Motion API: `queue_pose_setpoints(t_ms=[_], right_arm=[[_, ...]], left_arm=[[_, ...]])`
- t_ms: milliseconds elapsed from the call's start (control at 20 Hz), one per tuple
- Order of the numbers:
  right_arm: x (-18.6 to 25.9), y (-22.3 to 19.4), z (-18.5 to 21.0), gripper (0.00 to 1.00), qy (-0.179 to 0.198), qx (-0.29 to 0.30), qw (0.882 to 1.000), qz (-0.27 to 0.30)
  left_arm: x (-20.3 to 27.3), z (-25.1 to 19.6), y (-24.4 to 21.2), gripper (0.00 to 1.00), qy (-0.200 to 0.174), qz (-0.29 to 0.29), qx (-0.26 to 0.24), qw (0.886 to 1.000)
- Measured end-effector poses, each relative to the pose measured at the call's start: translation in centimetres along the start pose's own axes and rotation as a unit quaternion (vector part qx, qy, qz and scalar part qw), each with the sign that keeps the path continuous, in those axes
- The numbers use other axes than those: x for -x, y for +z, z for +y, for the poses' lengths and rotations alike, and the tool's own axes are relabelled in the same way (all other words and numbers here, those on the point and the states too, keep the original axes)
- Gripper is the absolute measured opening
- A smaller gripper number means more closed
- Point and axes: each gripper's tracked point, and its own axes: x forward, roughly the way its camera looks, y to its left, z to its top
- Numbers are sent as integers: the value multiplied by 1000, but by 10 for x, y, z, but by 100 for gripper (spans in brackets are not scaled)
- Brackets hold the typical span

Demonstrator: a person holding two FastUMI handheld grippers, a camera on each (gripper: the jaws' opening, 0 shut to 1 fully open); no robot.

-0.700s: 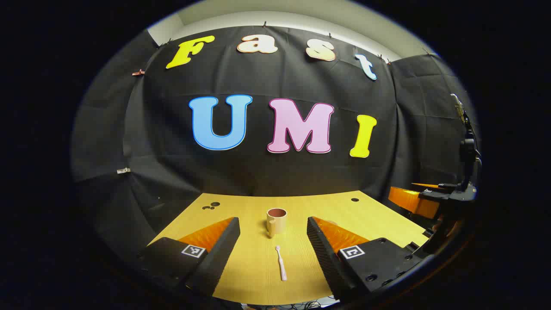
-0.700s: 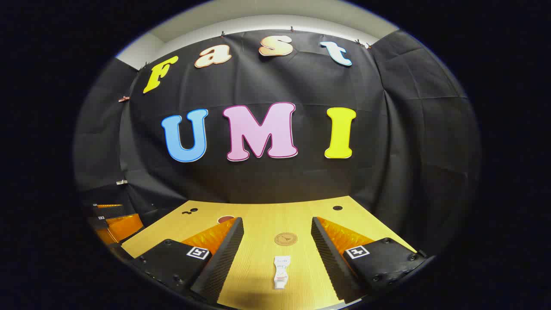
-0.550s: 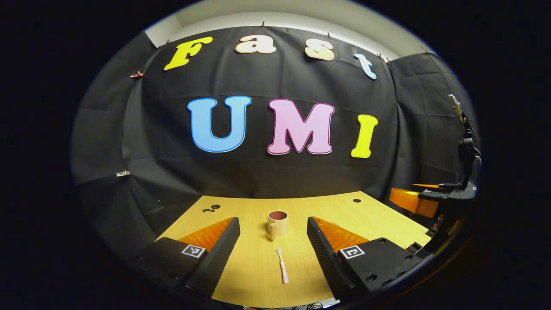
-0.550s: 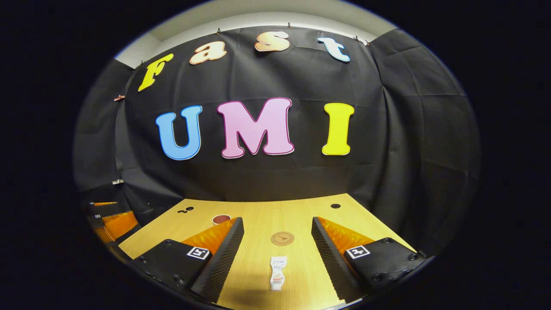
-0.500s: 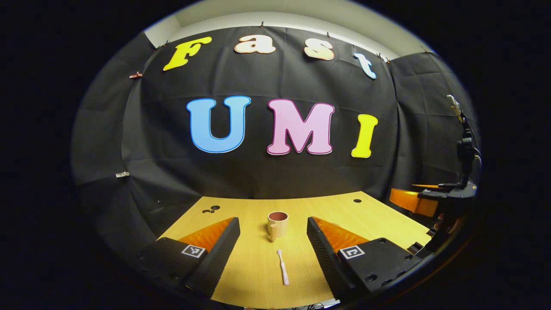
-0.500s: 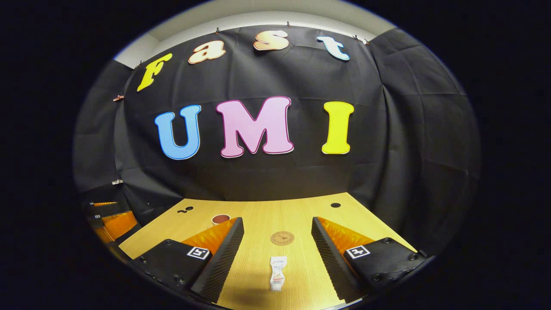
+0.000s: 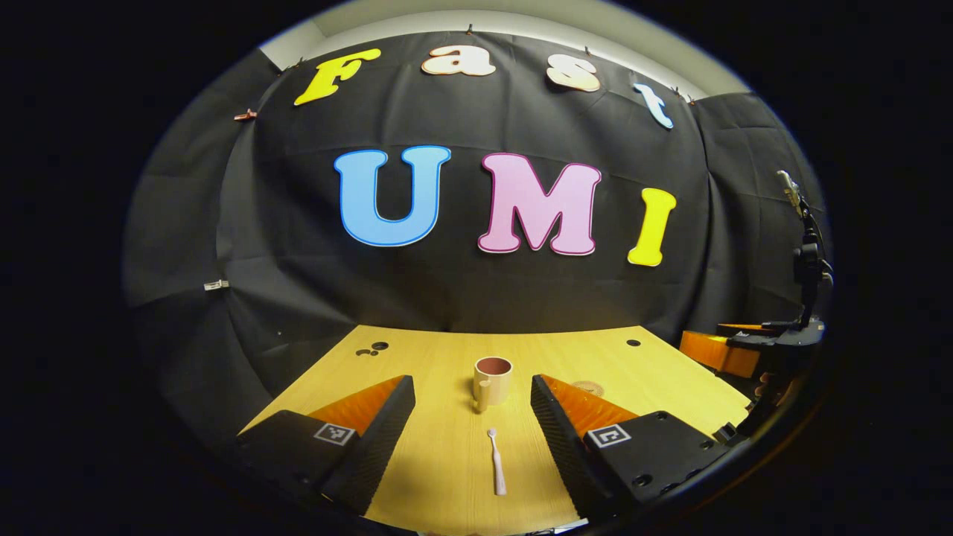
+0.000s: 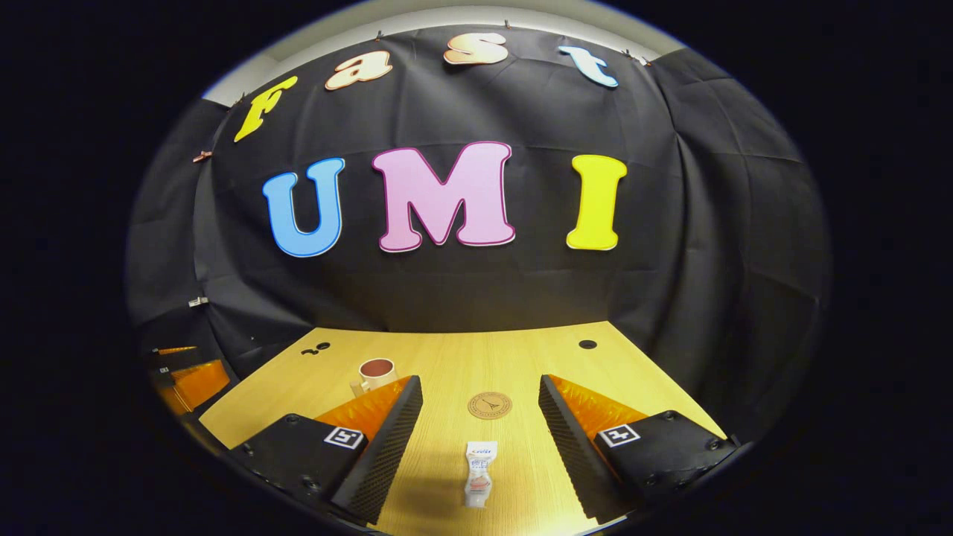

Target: Put the toothbrush and toothpaste on the desktop into the cup, then pick up the cup and place it on the coaster on the desktop.

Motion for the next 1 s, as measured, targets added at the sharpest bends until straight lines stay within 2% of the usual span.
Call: queue_pose_setpoints(t_ms=[350, 550, 750, 1000], right_arm=[[-27, -23, 15, 97, 31, 5, 999, 42], [-48, -46, 10, 97, 28, -1, 997, 76], [-65, -83, 4, 97, 27, -12, 990, 135], [-81, -126, 4, 98, 34, 3, 978, 207]], left_arm=[[-8, 7, -14, 98, 28, 18, 12, 999], [-8, 11, -26, 98, 48, 34, 11, 998], [-9, 12, -38, 98, 68, 51, 15, 996], [-10, 14, -56, 98, 102, 78, 20, 992]])
